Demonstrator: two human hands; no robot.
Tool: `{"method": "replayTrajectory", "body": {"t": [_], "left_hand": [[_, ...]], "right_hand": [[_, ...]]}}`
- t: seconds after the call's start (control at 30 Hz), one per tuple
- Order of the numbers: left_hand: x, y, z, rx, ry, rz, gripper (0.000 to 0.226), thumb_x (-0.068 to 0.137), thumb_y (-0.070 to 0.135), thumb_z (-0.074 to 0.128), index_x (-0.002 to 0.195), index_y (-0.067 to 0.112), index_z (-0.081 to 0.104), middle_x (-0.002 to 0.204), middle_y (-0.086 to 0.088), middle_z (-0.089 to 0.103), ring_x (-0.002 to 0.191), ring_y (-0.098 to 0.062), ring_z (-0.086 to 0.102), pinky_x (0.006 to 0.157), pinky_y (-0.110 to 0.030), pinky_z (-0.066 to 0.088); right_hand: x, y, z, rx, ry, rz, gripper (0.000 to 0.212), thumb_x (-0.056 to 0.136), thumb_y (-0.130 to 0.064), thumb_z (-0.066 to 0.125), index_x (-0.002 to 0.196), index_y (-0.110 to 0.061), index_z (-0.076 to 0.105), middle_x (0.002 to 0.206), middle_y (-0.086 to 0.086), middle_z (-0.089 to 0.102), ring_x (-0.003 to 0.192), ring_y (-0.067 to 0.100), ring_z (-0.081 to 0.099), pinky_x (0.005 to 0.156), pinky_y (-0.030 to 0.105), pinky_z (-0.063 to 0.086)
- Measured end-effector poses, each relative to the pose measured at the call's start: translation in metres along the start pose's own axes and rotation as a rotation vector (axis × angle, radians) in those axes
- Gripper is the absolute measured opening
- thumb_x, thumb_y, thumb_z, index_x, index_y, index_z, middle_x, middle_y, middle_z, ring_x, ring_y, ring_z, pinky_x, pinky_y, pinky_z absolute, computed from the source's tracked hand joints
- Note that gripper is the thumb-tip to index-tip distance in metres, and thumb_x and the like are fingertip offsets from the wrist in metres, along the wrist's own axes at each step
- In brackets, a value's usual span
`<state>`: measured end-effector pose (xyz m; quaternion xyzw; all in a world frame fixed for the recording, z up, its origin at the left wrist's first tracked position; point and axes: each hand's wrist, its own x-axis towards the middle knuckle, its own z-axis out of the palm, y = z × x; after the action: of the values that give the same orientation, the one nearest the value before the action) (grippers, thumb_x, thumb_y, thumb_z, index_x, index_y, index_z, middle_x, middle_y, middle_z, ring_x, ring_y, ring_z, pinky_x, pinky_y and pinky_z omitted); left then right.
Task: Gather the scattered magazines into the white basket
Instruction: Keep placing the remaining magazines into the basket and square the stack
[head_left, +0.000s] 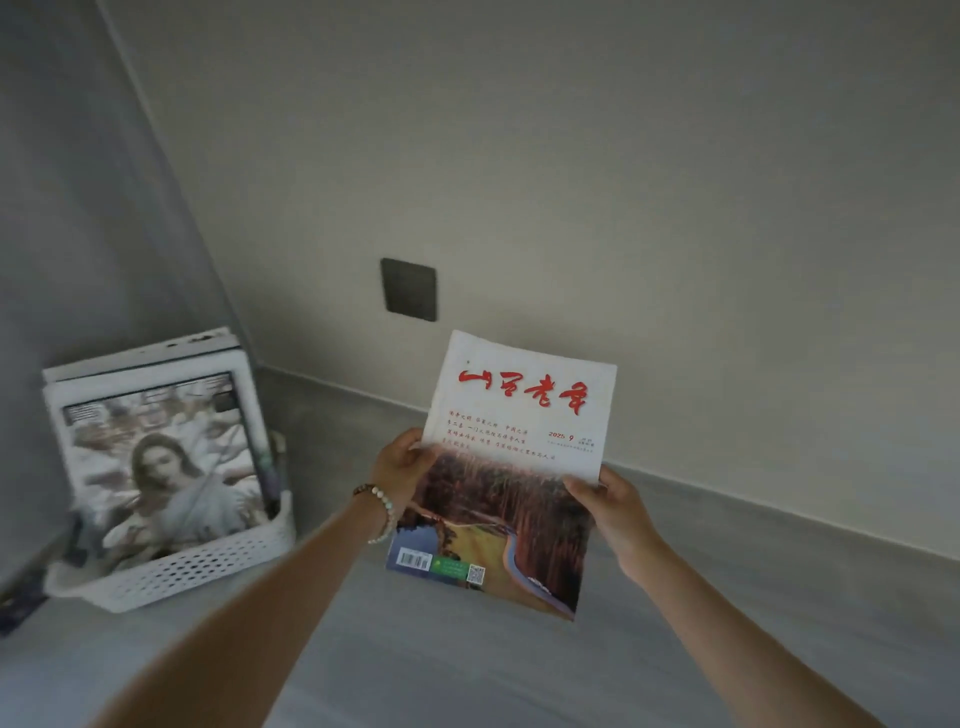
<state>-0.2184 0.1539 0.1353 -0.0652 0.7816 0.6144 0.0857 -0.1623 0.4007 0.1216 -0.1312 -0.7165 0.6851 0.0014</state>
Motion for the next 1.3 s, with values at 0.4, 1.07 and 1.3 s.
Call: {"method": "replayTrajectory", "body": {"t": [0.4, 1.07, 1.3], "left_hand": [[-0.034, -0.055, -0.327, 0.007, 0.454, 0.085, 0.021, 0.089, 0.006, 0.054, 0.108, 0.013, 0.054, 0.105, -0.005, 0.062, 0.089, -0.019, 0.060, 0.068, -0.022, 0.056], [0.032, -0.145, -0.383, -0.035, 0.270, -0.132, 0.073, 0.064, 0.045, 0.074, 0.127, 0.026, 0.040, 0.122, 0.002, 0.058, 0.112, -0.026, 0.058, 0.083, -0.039, 0.056], [0.041, -0.142, -0.378, -0.062, 0.376, -0.049, 0.081, 0.058, 0.053, 0.071, 0.127, 0.021, 0.044, 0.123, -0.003, 0.061, 0.108, -0.025, 0.060, 0.087, -0.048, 0.054]], "right_hand": [[0.018, -0.063, 0.340, -0.257, -0.327, -0.403, 0.026, 0.086, -0.007, 0.063, 0.111, -0.011, 0.064, 0.102, -0.006, 0.067, 0.085, 0.010, 0.066, 0.072, 0.015, 0.053], [0.094, -0.012, 0.430, -0.191, -0.688, -0.036, 0.060, 0.073, -0.011, 0.076, 0.124, -0.029, 0.049, 0.123, -0.004, 0.061, 0.103, 0.003, 0.062, 0.067, 0.016, 0.055], [0.096, -0.002, 0.436, -0.129, -0.689, -0.086, 0.044, 0.073, -0.015, 0.076, 0.109, -0.033, 0.060, 0.110, -0.012, 0.068, 0.097, 0.002, 0.066, 0.069, 0.019, 0.055]]}}
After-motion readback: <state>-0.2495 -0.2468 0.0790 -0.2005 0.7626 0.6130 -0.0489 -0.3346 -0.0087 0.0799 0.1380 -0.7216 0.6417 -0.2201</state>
